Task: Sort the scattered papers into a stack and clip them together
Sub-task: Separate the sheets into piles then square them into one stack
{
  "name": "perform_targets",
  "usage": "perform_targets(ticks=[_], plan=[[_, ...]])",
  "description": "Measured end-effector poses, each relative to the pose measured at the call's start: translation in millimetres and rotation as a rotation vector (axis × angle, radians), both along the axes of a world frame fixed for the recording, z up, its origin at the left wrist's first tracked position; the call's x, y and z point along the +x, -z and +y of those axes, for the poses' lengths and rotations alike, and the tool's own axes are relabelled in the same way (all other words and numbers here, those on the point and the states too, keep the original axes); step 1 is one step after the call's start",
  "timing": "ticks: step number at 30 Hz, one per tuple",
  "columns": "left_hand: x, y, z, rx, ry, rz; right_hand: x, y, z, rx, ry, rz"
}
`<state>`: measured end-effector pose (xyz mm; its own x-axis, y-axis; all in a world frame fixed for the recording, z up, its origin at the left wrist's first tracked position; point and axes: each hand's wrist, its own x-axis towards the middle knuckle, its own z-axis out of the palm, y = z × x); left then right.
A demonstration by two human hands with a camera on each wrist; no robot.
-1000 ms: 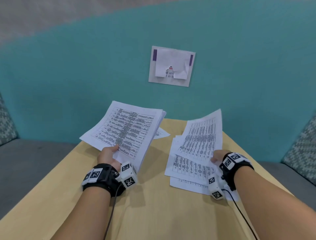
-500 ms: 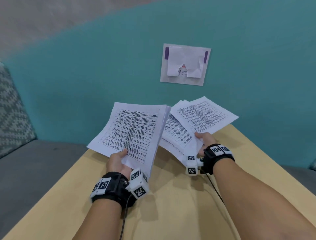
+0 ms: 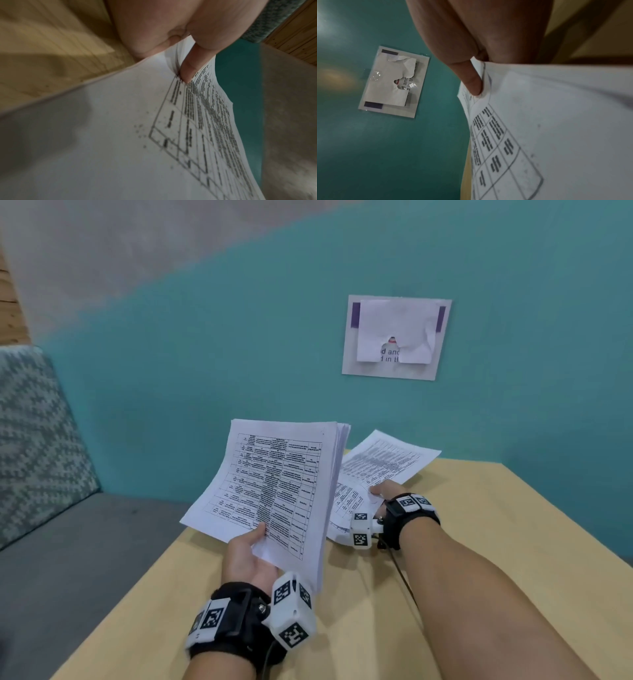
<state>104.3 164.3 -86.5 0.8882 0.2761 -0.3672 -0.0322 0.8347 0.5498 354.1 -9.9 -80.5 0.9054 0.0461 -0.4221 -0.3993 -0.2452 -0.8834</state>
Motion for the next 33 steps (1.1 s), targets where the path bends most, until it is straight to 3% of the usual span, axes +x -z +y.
perform_targets(ticks=[4, 8, 15, 19, 23, 26, 30, 33], plan=[[-2, 1, 0, 0.009, -0.005, -0.003, 19, 9, -51, -0.172, -0.045, -0.028], [-10, -5, -7, 0.035, 0.033, -0.023, -32, -21, -106, -0.328, -0.181, -0.071], [-16, -4, -11, -0.016, 0.034, 0.035, -129, -66, -184, -0.702, -0.156, -0.046], [-17, -5, -14, -0.007, 0.037, 0.026, -157, -83, -183, -0.760, -0.169, -0.076], [-14, 1, -13, 0.012, 0.022, 0.056, -162, -75, -163, -0.984, -0.199, -0.196], [-9, 7, -9, 0.023, -0.002, 0.074, -161, -71, -138, -1.110, -0.295, -0.188], [-2, 10, -3, 0.040, -0.046, 0.072, -148, -53, -115, -1.150, -0.468, -0.191], [5, 13, 0, 0.052, -0.057, 0.068, -131, -34, -114, -1.135, -0.381, -0.219]])
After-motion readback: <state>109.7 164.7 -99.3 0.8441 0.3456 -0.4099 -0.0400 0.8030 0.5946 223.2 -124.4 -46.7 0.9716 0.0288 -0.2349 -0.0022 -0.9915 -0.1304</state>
